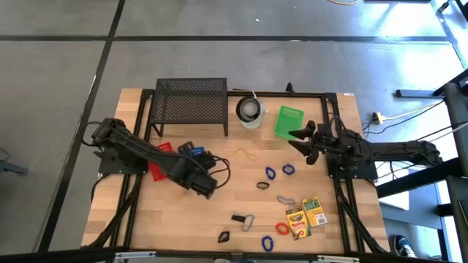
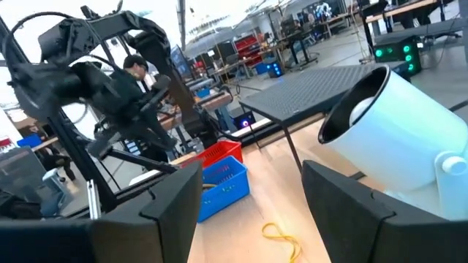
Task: Pick & Place Office Desk Supplies
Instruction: Put the black rubber band into the blue bin
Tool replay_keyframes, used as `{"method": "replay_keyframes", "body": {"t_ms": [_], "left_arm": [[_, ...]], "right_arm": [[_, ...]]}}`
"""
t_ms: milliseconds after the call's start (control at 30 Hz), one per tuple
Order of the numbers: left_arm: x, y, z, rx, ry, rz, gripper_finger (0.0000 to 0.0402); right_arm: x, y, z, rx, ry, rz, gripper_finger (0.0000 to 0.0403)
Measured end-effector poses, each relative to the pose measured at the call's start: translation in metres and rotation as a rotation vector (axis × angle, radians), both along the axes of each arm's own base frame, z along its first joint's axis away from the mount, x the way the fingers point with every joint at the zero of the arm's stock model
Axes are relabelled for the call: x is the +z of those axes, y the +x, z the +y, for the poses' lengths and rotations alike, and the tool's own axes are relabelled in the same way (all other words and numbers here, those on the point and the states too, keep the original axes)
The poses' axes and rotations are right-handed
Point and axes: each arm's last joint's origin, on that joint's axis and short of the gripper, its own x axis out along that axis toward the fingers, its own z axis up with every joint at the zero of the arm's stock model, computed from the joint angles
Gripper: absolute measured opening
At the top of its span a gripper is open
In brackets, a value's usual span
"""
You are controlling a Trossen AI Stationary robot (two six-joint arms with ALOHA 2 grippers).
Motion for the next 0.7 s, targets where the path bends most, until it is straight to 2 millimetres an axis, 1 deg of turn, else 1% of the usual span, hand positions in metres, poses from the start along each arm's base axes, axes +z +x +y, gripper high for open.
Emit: {"method": "replay_keyframes", "body": {"t_ms": [67,267,400,533,700], "left_arm": [[-0.012,-0.004,0.003,0.013,-0.023,0.047,0.0004],[-0.045,-0.013,0.018,-0.02,-0.071,0.079,0.0004],[-0.062,-0.023,0.033,0.002,-0.141,0.037,0.0004],[-0.075,-0.032,0.044,-0.004,-0.202,-0.045,0.0004],[-0.093,-0.037,0.048,-0.037,-0.263,-0.106,0.0005]], "right_arm": [[-0.001,0.002,0.0,-0.001,0.0,0.004,0.0237],[-0.001,0.006,0.0,-0.001,0.002,0.006,0.0237],[-0.004,0.008,-0.001,-0.01,0.005,0.027,0.0237],[-0.004,0.01,-0.001,-0.018,-0.006,0.032,0.0237],[-0.005,0.011,-0.002,-0.035,-0.008,0.038,0.0237]]}}
